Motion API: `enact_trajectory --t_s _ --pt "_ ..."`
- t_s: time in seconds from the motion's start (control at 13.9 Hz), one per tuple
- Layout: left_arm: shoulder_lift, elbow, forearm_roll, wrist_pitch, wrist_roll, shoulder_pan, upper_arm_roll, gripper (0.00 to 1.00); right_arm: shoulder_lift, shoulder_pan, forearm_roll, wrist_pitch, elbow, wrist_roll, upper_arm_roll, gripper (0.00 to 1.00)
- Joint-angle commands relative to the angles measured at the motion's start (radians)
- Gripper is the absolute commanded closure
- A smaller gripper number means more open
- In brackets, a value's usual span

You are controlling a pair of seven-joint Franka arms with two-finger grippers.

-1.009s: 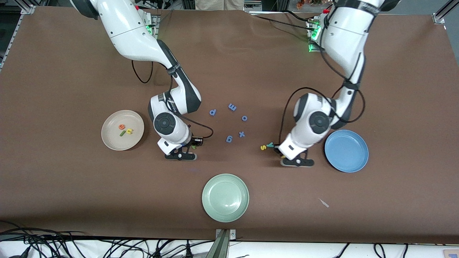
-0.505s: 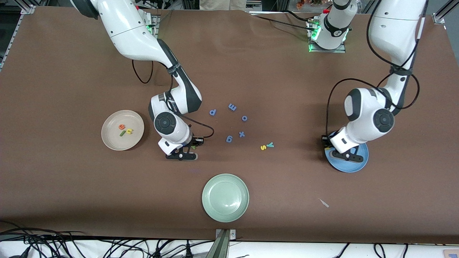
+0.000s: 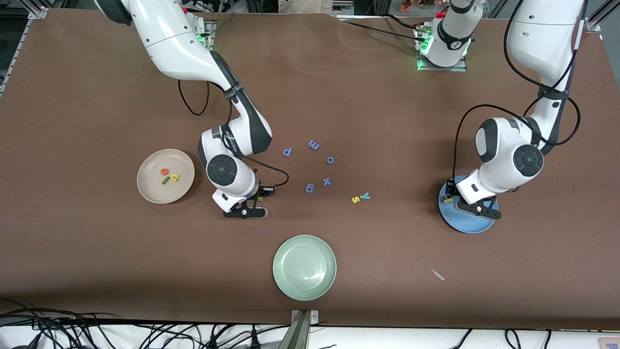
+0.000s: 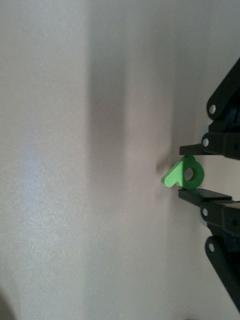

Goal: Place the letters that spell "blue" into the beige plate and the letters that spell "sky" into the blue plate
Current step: 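Open the left gripper over the blue plate while the right gripper carries d, then place the green d in the beige plate while the left gripper lowers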

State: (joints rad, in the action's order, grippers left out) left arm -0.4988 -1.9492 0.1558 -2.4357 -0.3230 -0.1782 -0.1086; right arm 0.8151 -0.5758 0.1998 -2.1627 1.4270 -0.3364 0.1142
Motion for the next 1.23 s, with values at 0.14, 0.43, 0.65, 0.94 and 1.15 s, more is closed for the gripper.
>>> enact_trajectory --t_s 0.14,0.43,0.65,0.94,1.15 --pt "-0.022 0.082 0.189 -0.002 -0.001 -0.148 0.04 0.0 -0.082 0.01 0.001 0.242 0.021 0.193 0.12 0.79" --pt "-0.141 0.162 0.269 -0.038 0.001 -0.315 0.038 0.0 -0.206 0.01 -0.002 0.193 0.216 0.342 0.205 0.78" --pt "-0.197 0.164 0.265 -0.121 -0.011 -0.359 0.037 0.03 -0.304 0.01 -0.005 0.097 0.415 0.517 0.289 0.78" --pt "-0.214 0.165 0.265 -0.134 -0.013 -0.369 0.037 0.1 -0.315 0.011 0.0 0.038 0.501 0.609 0.344 0.66" --pt "-0.218 0.194 0.263 -0.134 -0.013 -0.369 0.032 0.15 -0.323 0.01 0.012 0.09 0.459 0.545 0.344 0.0"
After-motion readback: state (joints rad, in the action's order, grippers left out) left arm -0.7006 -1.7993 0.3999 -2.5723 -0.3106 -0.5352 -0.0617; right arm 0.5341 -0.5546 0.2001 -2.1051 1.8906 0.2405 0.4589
